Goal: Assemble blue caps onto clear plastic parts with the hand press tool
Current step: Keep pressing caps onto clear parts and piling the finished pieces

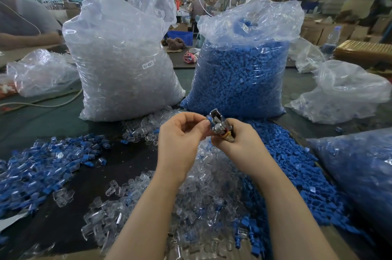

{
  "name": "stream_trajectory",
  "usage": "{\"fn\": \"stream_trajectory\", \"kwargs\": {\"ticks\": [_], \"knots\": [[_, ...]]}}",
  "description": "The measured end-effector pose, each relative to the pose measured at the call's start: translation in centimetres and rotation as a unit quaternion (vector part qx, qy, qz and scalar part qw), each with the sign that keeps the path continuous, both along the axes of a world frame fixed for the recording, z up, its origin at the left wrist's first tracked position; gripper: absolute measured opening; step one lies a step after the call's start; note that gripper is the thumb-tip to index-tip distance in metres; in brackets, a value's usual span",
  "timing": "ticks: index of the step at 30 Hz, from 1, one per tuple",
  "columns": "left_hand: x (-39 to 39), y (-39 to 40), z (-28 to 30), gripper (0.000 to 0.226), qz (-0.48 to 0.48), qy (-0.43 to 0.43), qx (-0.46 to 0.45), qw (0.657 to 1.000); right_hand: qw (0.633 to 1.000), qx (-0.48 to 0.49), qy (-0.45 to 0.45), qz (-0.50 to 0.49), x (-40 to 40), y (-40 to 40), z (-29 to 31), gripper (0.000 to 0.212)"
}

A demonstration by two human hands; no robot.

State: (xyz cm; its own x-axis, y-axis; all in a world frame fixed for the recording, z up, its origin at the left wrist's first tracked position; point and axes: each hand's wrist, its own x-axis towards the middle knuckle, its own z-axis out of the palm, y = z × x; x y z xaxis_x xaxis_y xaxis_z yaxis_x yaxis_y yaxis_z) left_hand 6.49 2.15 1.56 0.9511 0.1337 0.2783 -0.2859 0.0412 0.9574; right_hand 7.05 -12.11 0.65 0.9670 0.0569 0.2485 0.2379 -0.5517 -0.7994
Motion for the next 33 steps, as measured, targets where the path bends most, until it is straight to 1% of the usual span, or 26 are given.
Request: {"fn": "stream_trajectory", "kwargs": {"ticks": [9,18,23,33], "knots": [[-0.16,0.36,0.33,0.011,-0.038,-0.004,-0.007,0.999,1.000,-0.022,-0.013,0.018,-0.11,-0.10,0.25,0.009],[-0.13,0.51,0.23,0.011,-0.037,-0.007,0.001,0.999,0.999,-0.049,-0.020,0.006,-0.10,0.03,0.08,0.001],[-0.10,0.44,0.12,0.012,-0.034,-0.011,0.010,0.999,0.998,-0.058,-0.016,0.007,-0.17,0.11,0.17,0.006],[-0.08,0.07,-0.07,0.012,-0.022,-0.025,0.025,0.999,0.999,-0.045,-0.009,0.020,-0.10,-0.16,-0.06,0.007]]}}
